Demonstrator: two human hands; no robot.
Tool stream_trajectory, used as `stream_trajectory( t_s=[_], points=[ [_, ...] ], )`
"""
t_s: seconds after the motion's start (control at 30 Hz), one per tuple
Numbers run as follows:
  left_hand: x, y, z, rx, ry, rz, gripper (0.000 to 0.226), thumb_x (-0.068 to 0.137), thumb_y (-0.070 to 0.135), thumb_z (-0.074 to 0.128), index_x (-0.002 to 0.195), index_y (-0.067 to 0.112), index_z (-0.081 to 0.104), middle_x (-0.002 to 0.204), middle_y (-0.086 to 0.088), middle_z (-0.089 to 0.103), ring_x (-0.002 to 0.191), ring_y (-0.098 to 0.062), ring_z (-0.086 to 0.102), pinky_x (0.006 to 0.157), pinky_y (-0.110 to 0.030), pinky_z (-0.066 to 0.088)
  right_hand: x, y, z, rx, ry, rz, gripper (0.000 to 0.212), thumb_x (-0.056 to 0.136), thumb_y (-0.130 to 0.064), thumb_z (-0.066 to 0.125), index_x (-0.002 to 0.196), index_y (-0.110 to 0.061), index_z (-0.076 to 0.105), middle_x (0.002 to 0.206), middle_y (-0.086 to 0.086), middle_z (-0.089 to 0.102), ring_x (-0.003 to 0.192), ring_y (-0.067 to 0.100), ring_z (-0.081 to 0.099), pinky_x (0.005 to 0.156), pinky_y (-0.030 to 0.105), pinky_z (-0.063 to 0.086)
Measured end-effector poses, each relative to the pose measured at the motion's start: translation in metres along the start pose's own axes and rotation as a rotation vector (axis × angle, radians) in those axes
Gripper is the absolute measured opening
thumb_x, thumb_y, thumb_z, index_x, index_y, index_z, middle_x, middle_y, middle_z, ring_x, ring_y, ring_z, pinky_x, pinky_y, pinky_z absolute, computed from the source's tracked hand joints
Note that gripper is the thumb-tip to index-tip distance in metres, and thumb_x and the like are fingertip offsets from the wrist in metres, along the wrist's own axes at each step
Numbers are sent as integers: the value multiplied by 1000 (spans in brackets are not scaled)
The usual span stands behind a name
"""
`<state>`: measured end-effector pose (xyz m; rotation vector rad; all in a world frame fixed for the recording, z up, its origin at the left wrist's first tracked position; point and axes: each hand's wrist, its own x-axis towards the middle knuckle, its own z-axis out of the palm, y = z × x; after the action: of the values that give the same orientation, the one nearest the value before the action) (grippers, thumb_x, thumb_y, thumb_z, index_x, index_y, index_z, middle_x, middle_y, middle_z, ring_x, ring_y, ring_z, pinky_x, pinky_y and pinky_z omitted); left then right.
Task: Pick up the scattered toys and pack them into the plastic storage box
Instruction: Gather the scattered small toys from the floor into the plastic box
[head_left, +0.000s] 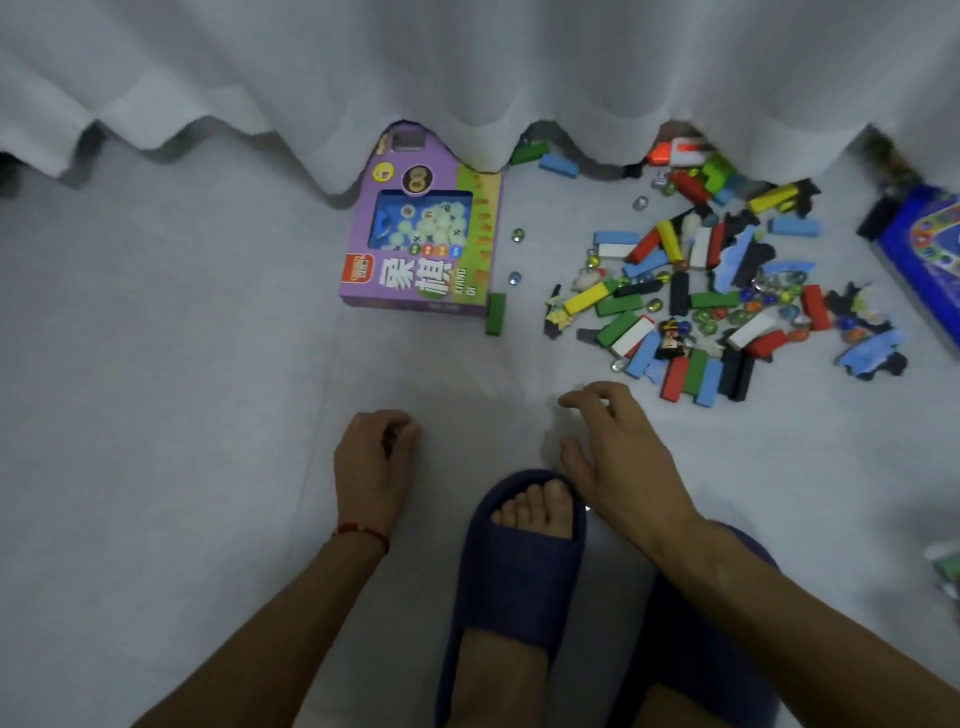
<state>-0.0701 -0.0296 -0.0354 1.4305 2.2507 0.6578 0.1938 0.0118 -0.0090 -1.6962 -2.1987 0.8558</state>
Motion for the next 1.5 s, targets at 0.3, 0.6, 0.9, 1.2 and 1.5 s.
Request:
stream_trajectory(
  t_s=[0.3,0.6,0.9,1.2,1.5],
  points=[
    [31,138,62,-941,-403,-578,10,94,7,60,101,1,64,86,-16,69,73,-25,68,71,-30,60,47,41,-27,-220,113,165,63,87,-36,71,141,-26,40,147,11,32,118,31,52,71,44,60],
    [53,160,66,-1218,-585,-894,17,94,8,54,102,-4,63,73,-11,58,72,-22,58,80,-33,55,85,55,-27,-499,-50,-25,59,91,-10,62,143,-18,36,140,24,37,97,39,58,59,39,51],
    [53,166,83,-873,-535,-658,18,92,4,61,109,-1,63,89,-16,63,73,-19,62,77,-32,60,84,60,-35,-341,11,-69,33,93,-20,63,124,-14,53,133,19,40,103,34,57,77,44,59],
    [49,176,95,-621,-443,-481,5,90,11,62,90,10,67,80,-7,67,65,-15,66,74,-33,60,76,64,-37,-118,126,-65,21,90,-18,66,108,-10,60,125,15,44,93,23,53,79,35,55],
    [40,177,83,-1412,-812,-897,38,99,34,37,107,8,64,93,-13,69,85,-22,69,67,-33,56,47,23,-32,113,158,-120,34,87,-25,72,118,-16,63,120,9,49,94,20,55,78,31,56]
  ],
)
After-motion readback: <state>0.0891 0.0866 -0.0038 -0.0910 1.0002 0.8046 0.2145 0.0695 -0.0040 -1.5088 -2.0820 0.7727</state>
